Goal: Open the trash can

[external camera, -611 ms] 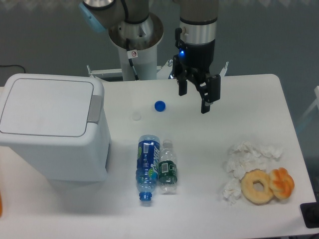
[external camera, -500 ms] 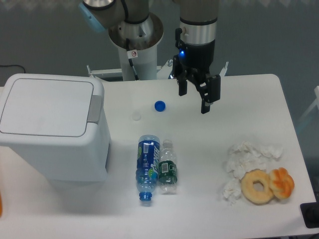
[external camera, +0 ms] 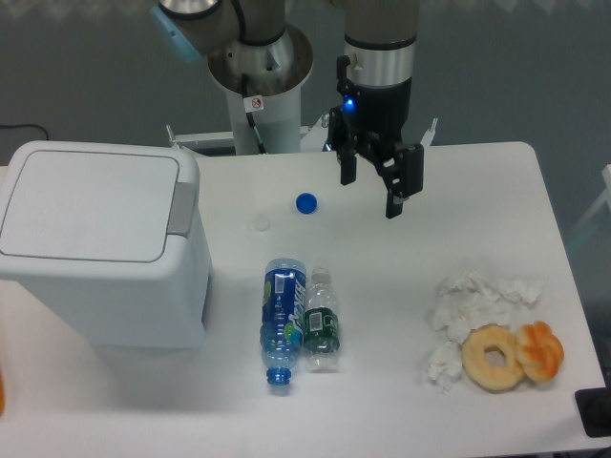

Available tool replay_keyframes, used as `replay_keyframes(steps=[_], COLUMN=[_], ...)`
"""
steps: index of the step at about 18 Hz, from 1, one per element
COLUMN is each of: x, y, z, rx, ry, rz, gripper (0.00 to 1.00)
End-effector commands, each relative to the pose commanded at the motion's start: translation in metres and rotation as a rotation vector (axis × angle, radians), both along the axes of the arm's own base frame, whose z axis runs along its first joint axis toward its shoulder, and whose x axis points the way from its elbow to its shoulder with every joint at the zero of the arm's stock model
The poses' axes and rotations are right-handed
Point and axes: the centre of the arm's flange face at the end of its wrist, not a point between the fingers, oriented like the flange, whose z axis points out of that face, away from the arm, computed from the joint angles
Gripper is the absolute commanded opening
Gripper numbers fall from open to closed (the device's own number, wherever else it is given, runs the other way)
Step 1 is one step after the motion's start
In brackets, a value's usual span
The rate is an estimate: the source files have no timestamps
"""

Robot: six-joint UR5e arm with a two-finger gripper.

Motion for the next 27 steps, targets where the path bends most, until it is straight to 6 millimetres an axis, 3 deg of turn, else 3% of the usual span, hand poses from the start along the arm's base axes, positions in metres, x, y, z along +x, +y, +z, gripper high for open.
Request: replay_keyframes(steps=[12, 20, 27], x=[0.013, 0.027, 0.041], y=[0.021, 0.048, 0.061], z=[0.002, 0.028, 0.036], rx=[0.096, 0.21, 0.334], ry=[-0.099, -0.12, -0.31], rz=[0.093, 0.123, 0.255], gripper=[1.0, 1.0, 1.0])
